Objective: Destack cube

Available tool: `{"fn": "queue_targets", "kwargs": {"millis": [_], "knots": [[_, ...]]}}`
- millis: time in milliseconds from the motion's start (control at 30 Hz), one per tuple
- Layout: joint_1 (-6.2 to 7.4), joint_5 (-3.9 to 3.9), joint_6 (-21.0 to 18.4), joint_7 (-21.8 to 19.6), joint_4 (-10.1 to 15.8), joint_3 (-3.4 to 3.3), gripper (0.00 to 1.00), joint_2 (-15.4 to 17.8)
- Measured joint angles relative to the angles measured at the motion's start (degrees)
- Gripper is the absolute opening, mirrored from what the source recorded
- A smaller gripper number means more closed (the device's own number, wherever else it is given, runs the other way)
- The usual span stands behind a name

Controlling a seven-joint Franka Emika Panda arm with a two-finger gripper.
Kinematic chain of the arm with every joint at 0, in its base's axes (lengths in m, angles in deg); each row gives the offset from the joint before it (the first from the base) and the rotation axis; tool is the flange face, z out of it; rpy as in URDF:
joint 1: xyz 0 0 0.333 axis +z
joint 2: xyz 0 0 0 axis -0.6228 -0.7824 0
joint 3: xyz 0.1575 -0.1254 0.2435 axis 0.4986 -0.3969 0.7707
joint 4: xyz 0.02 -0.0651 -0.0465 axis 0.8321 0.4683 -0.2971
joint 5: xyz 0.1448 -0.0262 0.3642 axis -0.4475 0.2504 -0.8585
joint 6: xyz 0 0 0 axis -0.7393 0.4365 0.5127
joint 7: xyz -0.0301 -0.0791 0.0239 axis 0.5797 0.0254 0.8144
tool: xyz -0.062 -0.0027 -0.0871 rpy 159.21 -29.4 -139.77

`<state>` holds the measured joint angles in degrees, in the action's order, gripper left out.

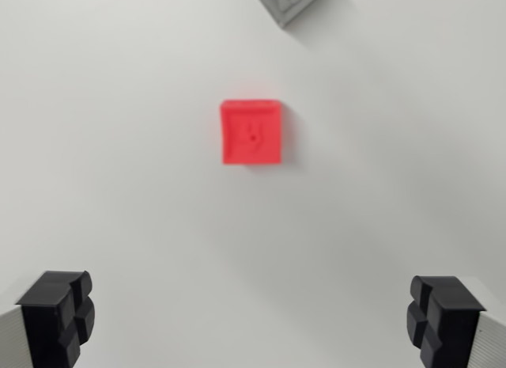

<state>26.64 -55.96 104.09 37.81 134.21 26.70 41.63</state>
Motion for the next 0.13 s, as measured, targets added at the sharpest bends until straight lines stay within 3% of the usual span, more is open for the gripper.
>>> {"fn": "queue_targets", "kwargs": {"millis": [133], "knots": [[0.00,0.00,0.00,0.00,0.00,0.00,1.00,0.00]]}}
